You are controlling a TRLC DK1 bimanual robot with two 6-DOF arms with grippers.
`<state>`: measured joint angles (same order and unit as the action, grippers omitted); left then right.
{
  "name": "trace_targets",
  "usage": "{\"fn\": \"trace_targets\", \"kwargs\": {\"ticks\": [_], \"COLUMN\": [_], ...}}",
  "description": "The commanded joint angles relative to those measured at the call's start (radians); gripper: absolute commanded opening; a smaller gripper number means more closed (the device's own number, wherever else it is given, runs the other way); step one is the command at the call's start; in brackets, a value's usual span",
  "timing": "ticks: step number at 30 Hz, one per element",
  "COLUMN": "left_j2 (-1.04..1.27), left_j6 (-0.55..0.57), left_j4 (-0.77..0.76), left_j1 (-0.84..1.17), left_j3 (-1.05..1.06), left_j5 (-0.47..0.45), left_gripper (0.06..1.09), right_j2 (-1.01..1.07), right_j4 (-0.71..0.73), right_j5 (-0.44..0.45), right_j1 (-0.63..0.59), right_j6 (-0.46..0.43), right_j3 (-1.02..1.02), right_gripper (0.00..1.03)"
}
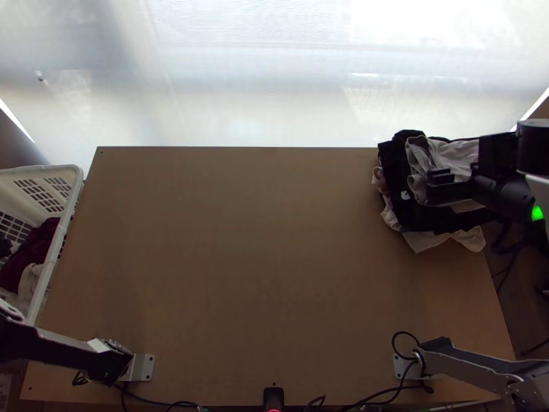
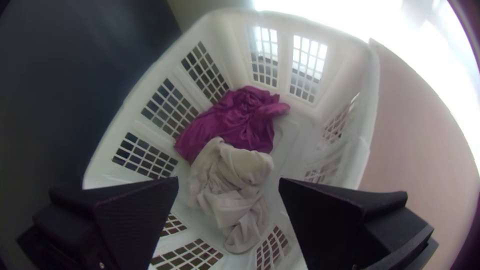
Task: Fold the t-shirt
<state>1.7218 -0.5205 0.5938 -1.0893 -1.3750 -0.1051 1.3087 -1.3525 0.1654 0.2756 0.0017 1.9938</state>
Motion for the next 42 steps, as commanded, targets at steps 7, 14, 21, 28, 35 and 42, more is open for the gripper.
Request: {"fn": "trace_targets", "kwargs": {"ticks": [7,14,21,28,35,42], "left_j2": [0.639,0.866,1.082,1.124,1.142,1.092], "left_j6": [-0.03,-0.111,-0.194,-0.231,-0.234,-0.227], "left_j4": [0.181,0.221,0.348,0.253,0.218,0.325], "left_j1": [-0.007,0.016,0.058,0.095,0.104,0.089], "left_j3": [-0.559,-0.708,-0.903,-0.903,-0.906,-0.903], "left_j5": [-0.016,-0.004,0.033,0.077,0.077,0.03], "left_gripper": [1.03,1.03,1.03,0.98,0.44,0.1], "right_j2": [0.127,0.175,0.195,0.198,0.205,0.207], "right_j4": [-0.082,-0.08,-0.079,-0.076,-0.074,-0.074], "right_j5": [0.005,0.017,0.028,0.037,0.037,0.037], "right_j1": [0.024,-0.018,-0.024,-0.019,-0.007,-0.004], "right_j6": [-0.005,-0.005,-0.011,-0.029,-0.029,-0.029], "right_j3": [0.135,0.12,0.119,0.122,0.12,0.112], "right_gripper": [0.98,0.98,0.98,0.98,0.98,0.98]}}
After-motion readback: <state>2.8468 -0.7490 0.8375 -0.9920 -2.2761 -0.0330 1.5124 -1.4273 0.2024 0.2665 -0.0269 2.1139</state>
